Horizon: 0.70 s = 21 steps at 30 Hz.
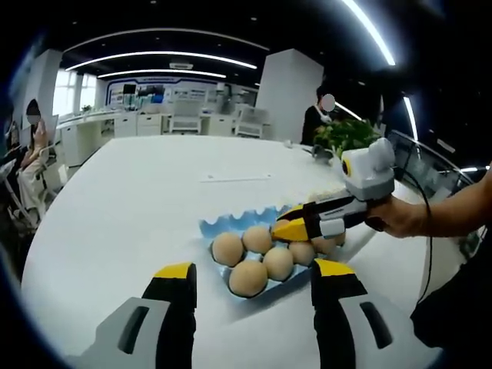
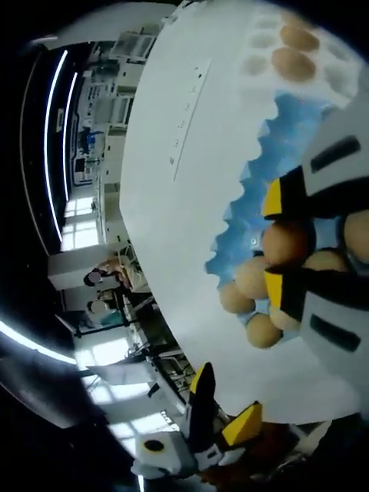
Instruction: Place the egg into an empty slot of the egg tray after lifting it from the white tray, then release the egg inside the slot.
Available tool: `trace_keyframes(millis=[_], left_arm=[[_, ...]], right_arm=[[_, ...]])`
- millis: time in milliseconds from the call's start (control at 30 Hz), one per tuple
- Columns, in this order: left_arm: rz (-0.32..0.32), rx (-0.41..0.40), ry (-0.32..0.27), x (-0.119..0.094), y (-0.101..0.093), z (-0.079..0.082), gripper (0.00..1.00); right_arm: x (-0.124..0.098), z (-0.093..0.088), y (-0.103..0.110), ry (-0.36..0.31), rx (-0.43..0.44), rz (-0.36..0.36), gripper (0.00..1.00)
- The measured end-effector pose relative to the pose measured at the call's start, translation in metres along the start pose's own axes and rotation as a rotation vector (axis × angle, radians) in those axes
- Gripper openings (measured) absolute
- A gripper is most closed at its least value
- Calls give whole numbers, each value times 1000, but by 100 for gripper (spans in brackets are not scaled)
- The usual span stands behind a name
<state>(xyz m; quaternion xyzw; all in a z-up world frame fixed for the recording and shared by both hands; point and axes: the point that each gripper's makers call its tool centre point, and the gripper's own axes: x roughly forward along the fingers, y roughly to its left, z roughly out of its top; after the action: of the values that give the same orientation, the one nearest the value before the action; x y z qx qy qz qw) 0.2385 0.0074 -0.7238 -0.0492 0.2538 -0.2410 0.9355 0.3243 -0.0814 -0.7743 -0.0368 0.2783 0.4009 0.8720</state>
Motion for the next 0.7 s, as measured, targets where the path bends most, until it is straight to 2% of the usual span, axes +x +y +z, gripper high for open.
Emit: trace_keyframes(millis=[300,700], left_arm=[[-5,6,-3,0,-2,1,59],[-6,10,-6,-1,-3,4,59]], right_arm=[[-2,-1,-1,-19,13,-2,24],[-10,-4,-5,-39,89,-2,24]])
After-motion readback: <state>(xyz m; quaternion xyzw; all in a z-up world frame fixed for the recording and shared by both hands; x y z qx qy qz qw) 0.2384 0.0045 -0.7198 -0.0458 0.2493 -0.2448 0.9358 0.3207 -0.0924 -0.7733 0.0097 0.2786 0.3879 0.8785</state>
